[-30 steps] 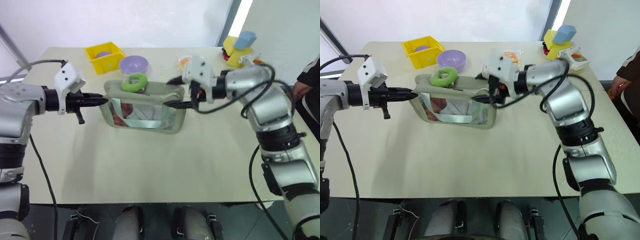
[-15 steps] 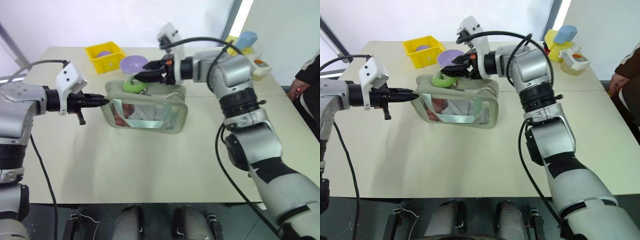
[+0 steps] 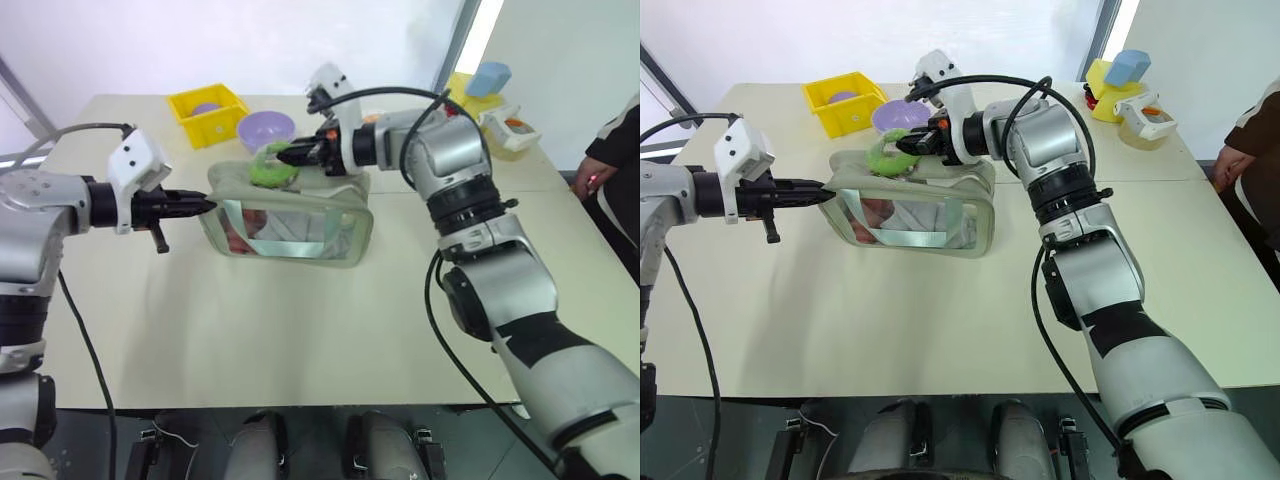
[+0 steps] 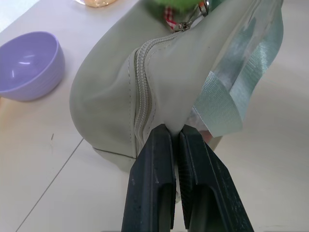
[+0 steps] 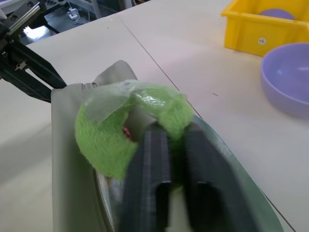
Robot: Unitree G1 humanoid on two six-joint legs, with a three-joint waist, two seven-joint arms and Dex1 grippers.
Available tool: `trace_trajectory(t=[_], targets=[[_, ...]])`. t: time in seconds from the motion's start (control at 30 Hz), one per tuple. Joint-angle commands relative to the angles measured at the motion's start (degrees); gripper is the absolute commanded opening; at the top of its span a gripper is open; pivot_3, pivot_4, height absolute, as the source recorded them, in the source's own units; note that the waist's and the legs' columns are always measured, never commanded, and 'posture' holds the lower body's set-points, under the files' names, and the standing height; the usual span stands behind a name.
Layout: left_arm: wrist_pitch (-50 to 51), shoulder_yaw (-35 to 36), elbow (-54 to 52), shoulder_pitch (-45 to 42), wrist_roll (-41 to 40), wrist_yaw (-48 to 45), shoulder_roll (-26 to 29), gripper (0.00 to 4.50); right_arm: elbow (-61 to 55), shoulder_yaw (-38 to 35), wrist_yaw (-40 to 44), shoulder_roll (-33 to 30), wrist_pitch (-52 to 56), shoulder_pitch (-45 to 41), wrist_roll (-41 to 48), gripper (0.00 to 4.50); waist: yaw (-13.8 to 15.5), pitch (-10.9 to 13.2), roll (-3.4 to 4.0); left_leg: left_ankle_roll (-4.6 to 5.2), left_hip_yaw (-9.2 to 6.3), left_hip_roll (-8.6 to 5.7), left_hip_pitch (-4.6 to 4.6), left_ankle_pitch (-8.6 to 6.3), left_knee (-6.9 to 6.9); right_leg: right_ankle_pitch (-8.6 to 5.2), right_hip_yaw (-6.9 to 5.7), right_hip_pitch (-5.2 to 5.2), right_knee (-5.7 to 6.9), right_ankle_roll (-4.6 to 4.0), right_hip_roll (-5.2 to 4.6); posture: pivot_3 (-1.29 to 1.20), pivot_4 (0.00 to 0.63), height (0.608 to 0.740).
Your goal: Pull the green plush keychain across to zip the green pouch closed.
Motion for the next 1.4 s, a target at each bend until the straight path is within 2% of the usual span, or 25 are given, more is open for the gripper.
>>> trace_trajectory(t=[0.03, 0.2, 0.3, 0.47, 0.57, 0.67, 0.8, 0.9, 1.0, 1.23, 1.27, 1.33, 1.4], targets=[[-0.8, 0.1, 0.2, 0.2, 0.3, -0.1, 0.0, 0.0, -7.3, -3.1, 1.1, -4.5, 4.7, -1.1, 2.6, 0.05, 0.1, 0.0, 0.0, 0.0, 0.0, 0.0, -0.01, 0.0, 0.0, 0.0, 0.0, 0.0, 0.0, 0.0, 0.0, 0.0, 0.15, 0.739], [-1.6, 0.1, 1.5, 0.0, 0.3, 0.0, -0.3, 0.0, -16.6, -4.3, -0.8, -12.8, 9.2, 1.5, 2.4, 0.05, 0.1, 0.0, 0.0, 0.0, 0.0, 0.0, 0.0, 0.0, 0.01, 0.0, 0.0, 0.0, -0.02, 0.0, 0.0, 0.0, 0.15, 0.739], [-1.7, 0.2, 1.9, 0.3, 0.2, -0.2, -0.1, 0.0, -24.4, -4.4, -2.3, -20.2, 10.4, 5.7, 0.6, 0.05, 0.3, 0.0, 0.0, 0.02, 0.0, 0.0, -0.01, -0.01, 0.0, 0.0, 0.0, 0.0, -0.08, 0.0, -0.01, 0.0, 0.15, 0.739], [-1.2, 0.0, 2.0, 0.5, 0.0, -0.3, -0.2, 0.0, -34.5, -4.7, -5.0, -28.7, 12.8, 13.7, -0.3, 0.05, 0.2, 0.0, 0.02, 0.04, 0.02, -0.01, 0.03, -0.03, -0.01, 0.0, 0.01, 0.01, -0.09, 0.0, -0.01, 0.0, 0.15, 0.739], [-1.0, 0.0, 2.0, 0.6, -0.1, -0.4, -0.2, 0.0, -37.1, -4.9, -6.7, -30.8, 13.1, 16.6, -0.6, 0.05, 0.2, 0.0, 0.03, 0.05, 0.04, -0.01, 0.03, -0.03, -0.01, 0.0, 0.02, 0.0, -0.1, 0.0, -0.01, 0.0, 0.15, 0.739], [-0.6, -0.5, 1.7, 0.4, -0.1, -0.2, -0.7, 0.0, -40.9, -7.0, -11.5, -28.0, 15.7, 25.5, 0.2, 0.05, 0.3, 0.0, -0.02, 0.04, 0.03, 0.0, 0.03, -0.03, -0.03, 0.0, 0.02, 0.0, -0.11, 0.0, -0.01, 0.0, 0.15, 0.739], [-0.2, -0.9, 1.3, 0.1, -0.1, 0.1, -1.3, 0.0, -42.5, -8.1, -16.5, -20.3, 17.4, 35.7, 2.3, 0.05, 0.3, -0.1, -0.15, 0.07, -0.02, -0.02, 0.09, -0.04, 0.04, 0.01, -0.04, 0.19, -0.2, 0.0, -0.01, 0.0, 0.15, 0.739], [-0.1, -0.9, 0.8, 0.4, -0.2, 0.2, -1.4, 0.0, -41.9, -7.7, -20.1, -14.5, 16.8, 40.2, 2.2, 0.05, 0.3, -0.1, 0.04, 0.05, -0.03, -0.02, 0.11, -0.03, 0.0, 0.0, -0.03, 0.15, -0.15, 0.0, -0.01, 0.0, 0.15, 0.739], [0.2, -0.7, 0.3, 0.6, -0.3, 0.3, -1.4, 0.0, -41.6, -7.0, -22.0, -11.2, 16.2, 42.1, 2.3, 0.05, 0.3, -0.1, -0.01, 0.05, -0.05, -0.02, 0.12, -0.03, 0.0, 0.0, -0.03, 0.18, -0.16, 0.0, -0.01, 0.0, 0.15, 0.739], [0.6, -0.4, -0.8, 0.7, 0.0, 1.6, -1.8, 0.0, -40.2, -7.1, -23.2, -10.8, 12.6, 40.9, 2.0, 0.05, 0.3, -0.1, 0.0, 0.06, -0.08, -0.02, 0.13, -0.04, 0.02, 0.0, -0.03, 0.21, -0.17, 0.0, 0.0, 0.0, 0.15, 0.739], [0.5, -0.2, -0.8, 0.6, 0.0, 2.1, -1.9, 0.0, -40.3, -8.2, -23.0, -11.1, 12.6, 40.2, 2.6, 0.36, 0.3, -0.1, 0.0, 0.06, -0.09, -0.02, 0.12, -0.04, 0.02, 0.0, -0.03, 0.21, -0.18, 0.0, -0.01, 0.0, 0.15, 0.739], [0.8, 0.3, -0.6, 0.0, -0.3, 3.1, -2.4, 0.74, -41.5, -10.2, -21.5, -13.0, 13.9, 38.9, 4.4, 0.98, 0.3, -0.1, 0.01, 0.06, -0.09, -0.02, 0.12, -0.04, 0.02, 0.0, -0.03, 0.2, -0.18, 0.0, -0.01, 0.0, 0.15, 0.739], [1.6, 1.1, -0.3, -0.8, -1.2, 3.0, -2.2, 1.58, -42.6, -11.7, -19.8, -16.3, 15.3, 37.1, 5.7, 1.94, 0.3, -0.1, 0.02, 0.06, -0.1, -0.03, 0.1, -0.04, 0.02, 0.0, -0.03, 0.2, -0.18, 0.0, -0.01, 0.0, 0.15, 0.739]])
